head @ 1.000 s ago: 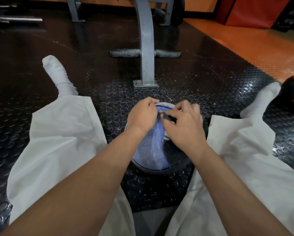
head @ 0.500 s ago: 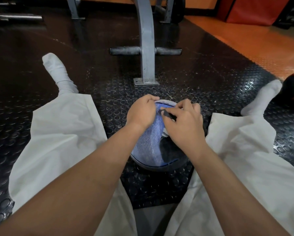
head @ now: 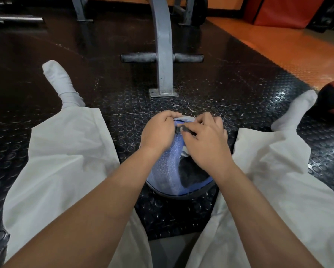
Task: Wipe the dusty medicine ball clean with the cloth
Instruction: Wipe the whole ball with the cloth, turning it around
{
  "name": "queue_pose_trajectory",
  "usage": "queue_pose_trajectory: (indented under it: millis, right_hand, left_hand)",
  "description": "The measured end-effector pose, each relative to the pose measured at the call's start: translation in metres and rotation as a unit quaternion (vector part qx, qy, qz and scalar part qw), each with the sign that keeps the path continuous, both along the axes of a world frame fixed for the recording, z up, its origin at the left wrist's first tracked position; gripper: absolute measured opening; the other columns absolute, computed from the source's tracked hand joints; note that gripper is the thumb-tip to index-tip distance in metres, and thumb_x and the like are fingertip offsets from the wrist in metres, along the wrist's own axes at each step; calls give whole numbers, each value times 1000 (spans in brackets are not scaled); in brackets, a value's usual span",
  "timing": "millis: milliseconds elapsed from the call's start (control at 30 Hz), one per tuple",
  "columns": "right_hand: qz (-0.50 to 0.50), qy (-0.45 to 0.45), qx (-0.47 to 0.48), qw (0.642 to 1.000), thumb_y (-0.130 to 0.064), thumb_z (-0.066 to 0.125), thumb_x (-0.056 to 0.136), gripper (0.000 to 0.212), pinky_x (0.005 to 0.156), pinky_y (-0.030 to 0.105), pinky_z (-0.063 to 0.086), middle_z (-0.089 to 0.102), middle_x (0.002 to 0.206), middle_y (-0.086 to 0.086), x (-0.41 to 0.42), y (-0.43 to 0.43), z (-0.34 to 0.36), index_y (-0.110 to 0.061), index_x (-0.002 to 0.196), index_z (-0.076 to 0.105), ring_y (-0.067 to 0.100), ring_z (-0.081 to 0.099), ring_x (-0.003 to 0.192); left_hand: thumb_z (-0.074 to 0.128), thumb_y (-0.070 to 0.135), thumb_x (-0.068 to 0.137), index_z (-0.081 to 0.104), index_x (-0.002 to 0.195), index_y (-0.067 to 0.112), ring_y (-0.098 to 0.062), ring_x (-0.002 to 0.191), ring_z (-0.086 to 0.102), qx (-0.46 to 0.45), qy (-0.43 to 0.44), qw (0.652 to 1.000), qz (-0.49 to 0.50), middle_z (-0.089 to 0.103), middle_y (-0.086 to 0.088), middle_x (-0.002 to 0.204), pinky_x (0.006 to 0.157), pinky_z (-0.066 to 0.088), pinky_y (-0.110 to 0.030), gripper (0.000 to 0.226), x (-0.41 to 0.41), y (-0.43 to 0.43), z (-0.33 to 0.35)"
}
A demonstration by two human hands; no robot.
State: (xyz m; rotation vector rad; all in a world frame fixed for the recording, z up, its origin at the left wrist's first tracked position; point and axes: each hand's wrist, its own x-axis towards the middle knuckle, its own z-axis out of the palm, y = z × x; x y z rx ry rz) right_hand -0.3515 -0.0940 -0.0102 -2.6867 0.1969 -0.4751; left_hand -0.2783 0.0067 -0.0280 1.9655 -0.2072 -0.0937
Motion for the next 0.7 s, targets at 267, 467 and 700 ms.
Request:
queue_pose_trajectory:
  millis: [267, 467, 700]
  right_hand:
    - [-9, 11, -11, 1000, -30, 44, 97, 30, 96, 39, 26, 37, 103, -6, 20, 4, 4, -29, 119, 65, 20, 33, 108]
    - [-43, -105, -4, 993, -25, 55, 89, 22, 80, 40, 32, 52, 98, 3, -9, 3, -16, -19, 98, 74, 28, 41, 95]
    - [-23, -2, -18, 1000, -30, 43, 97, 31, 96, 40, 27, 44, 113, -2, 23, 1, 3, -24, 118, 66, 22, 33, 111]
  left_hand:
    - [36, 12, 92, 71, 101, 28, -11, 93, 64, -4, -1, 1000, 18, 70, 10, 103, 84, 51, -36, 40, 1, -3, -3]
    - [32, 11, 97, 69, 106, 29, 1, 90, 55, 18, 1, 1000, -3, 63, 16, 115, 86, 46, -26, 42, 3, -6, 3]
    - [34, 11, 94, 71, 106, 26, -13, 95, 63, 10, 7, 1000, 17, 69, 10, 104, 90, 51, -40, 41, 6, -7, 0]
